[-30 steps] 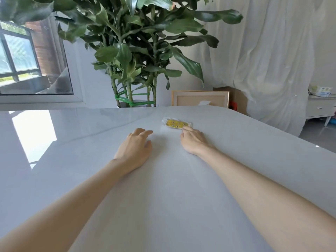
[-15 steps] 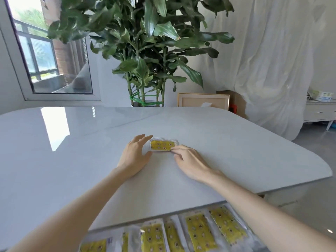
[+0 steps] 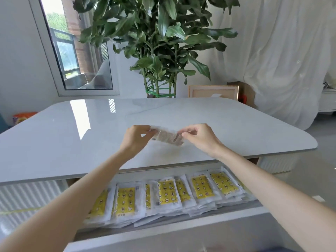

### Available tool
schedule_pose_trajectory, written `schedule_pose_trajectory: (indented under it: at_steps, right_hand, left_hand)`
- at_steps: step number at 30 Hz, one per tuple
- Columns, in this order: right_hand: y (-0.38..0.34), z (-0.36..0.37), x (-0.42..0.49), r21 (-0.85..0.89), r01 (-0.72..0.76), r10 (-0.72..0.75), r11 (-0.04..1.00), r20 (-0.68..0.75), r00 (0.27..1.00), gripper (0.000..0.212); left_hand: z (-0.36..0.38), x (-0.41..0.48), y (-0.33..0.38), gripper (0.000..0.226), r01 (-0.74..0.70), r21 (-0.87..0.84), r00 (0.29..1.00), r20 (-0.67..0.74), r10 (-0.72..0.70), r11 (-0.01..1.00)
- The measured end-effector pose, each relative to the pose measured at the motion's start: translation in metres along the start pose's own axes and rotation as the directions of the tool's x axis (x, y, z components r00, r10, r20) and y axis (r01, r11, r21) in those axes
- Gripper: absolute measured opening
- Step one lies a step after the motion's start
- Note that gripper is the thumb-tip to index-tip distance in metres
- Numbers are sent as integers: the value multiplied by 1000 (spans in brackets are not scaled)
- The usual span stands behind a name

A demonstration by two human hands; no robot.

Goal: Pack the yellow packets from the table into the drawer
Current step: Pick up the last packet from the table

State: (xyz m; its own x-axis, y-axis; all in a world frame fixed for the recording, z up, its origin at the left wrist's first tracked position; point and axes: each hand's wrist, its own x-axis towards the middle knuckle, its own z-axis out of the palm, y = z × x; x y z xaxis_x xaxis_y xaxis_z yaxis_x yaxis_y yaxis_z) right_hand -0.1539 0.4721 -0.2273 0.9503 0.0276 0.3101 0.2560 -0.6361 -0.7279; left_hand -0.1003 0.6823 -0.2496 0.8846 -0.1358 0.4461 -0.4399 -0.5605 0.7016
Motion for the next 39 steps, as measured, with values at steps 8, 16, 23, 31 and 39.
schedule_pose_trajectory:
  at_steps: [8, 16, 23, 31, 39]
  right_hand:
    - [-32, 7, -35, 215, -77, 58, 974, 95, 994, 33]
    - [-44, 30, -76, 197, 145, -173, 970, 133, 976, 23]
    - [-64, 57, -88, -204, 375, -268, 904, 412, 871, 45]
    - [-56, 115, -84, -558, 685, -278, 467, 643, 714, 30]
    - [-32, 158, -65, -580, 781, -163, 232, 768, 619, 32]
  left_hand:
    - [-35, -45, 33, 24, -48, -39, 998, 46, 50, 998]
    - [-71, -105, 18, 22, 145, -294, 983, 155, -103, 945]
    - [-92, -130, -29, 4, 194, 161, 912, 335, -239, 968]
    - [-77, -134, -64, 41, 239, 415, 839, 366, -401, 878]
    - [-68, -129, -88, 45, 220, 531, 788, 397, -470, 818]
